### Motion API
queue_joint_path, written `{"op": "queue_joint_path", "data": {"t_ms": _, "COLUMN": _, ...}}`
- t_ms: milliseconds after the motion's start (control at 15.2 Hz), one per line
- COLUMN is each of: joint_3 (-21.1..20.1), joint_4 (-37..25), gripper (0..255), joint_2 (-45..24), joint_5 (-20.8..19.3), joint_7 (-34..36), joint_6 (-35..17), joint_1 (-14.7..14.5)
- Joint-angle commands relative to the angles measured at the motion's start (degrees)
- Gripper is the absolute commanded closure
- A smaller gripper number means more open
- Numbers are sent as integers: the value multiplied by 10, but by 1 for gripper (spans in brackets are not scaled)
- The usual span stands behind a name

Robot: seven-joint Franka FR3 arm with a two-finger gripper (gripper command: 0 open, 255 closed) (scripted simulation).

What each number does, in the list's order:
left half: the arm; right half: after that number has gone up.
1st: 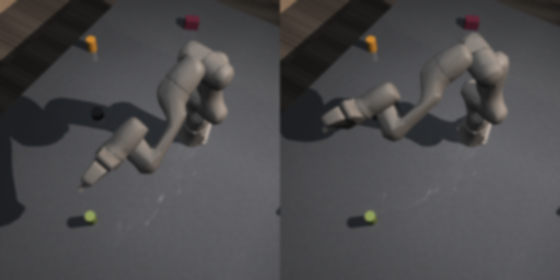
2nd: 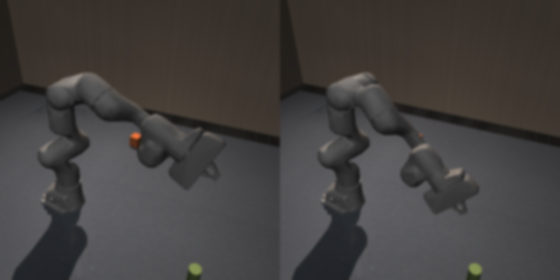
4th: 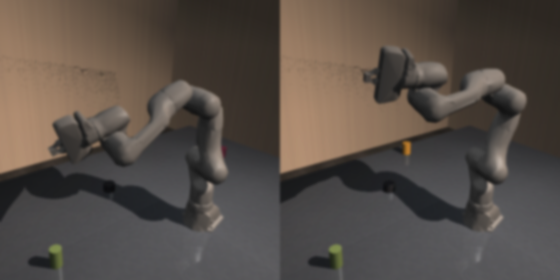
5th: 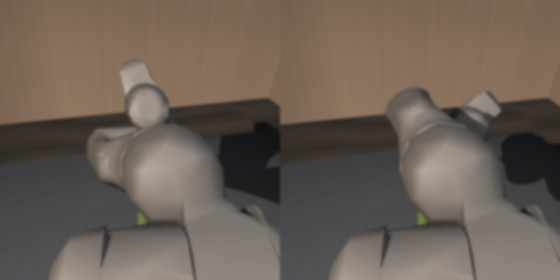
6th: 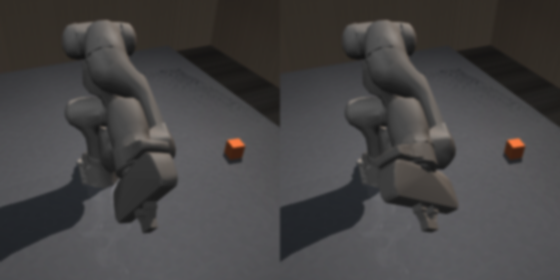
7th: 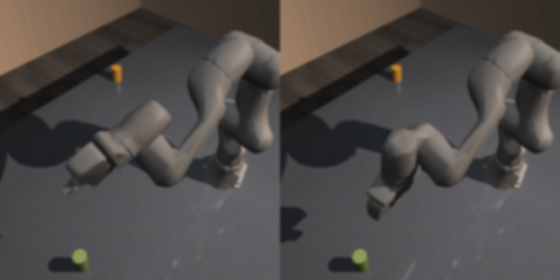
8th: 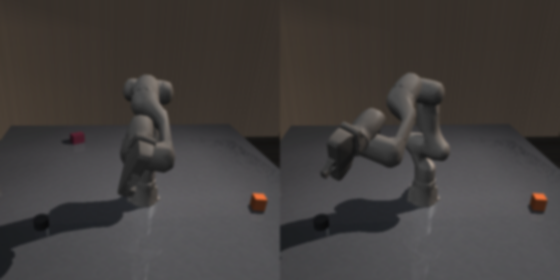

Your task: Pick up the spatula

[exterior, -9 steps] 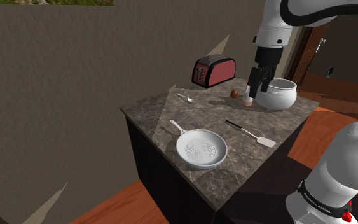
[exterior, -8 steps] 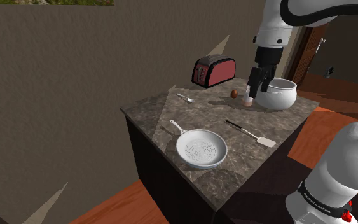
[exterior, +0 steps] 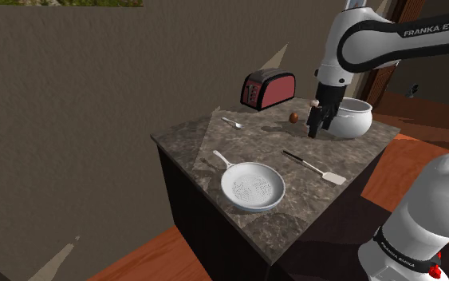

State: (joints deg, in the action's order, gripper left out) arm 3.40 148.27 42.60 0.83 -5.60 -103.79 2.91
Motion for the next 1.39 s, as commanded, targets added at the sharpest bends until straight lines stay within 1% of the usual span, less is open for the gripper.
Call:
{"op": "queue_joint_path", "data": {"t_ms": 0, "joint_3": 14, "joint_4": 29, "gripper": 0, "joint_2": -6, "joint_5": -13, "joint_7": -16, "joint_6": -42, "joint_1": 11}}
{"op": "queue_joint_path", "data": {"t_ms": 396, "joint_3": 56, "joint_4": 82, "gripper": 0, "joint_2": -74, "joint_5": -46, "joint_7": -55, "joint_6": -181, "joint_1": 37}}
{"op": "queue_joint_path", "data": {"t_ms": 792, "joint_3": 102, "joint_4": 101, "gripper": 0, "joint_2": -185, "joint_5": -65, "joint_7": -98, "joint_6": -330, "joint_1": 57}}
{"op": "queue_joint_path", "data": {"t_ms": 1056, "joint_3": 136, "joint_4": 94, "gripper": 0, "joint_2": -279, "joint_5": -57, "joint_7": -137, "joint_6": -429, "joint_1": 60}}
{"op": "queue_joint_path", "data": {"t_ms": 1122, "joint_3": 142, "joint_4": 90, "gripper": 0, "joint_2": -298, "joint_5": -52, "joint_7": -146, "joint_6": -447, "joint_1": 59}}
{"op": "queue_joint_path", "data": {"t_ms": 1320, "joint_3": 146, "joint_4": 95, "gripper": 0, "joint_2": -324, "joint_5": -41, "joint_7": -155, "joint_6": -478, "joint_1": 54}}
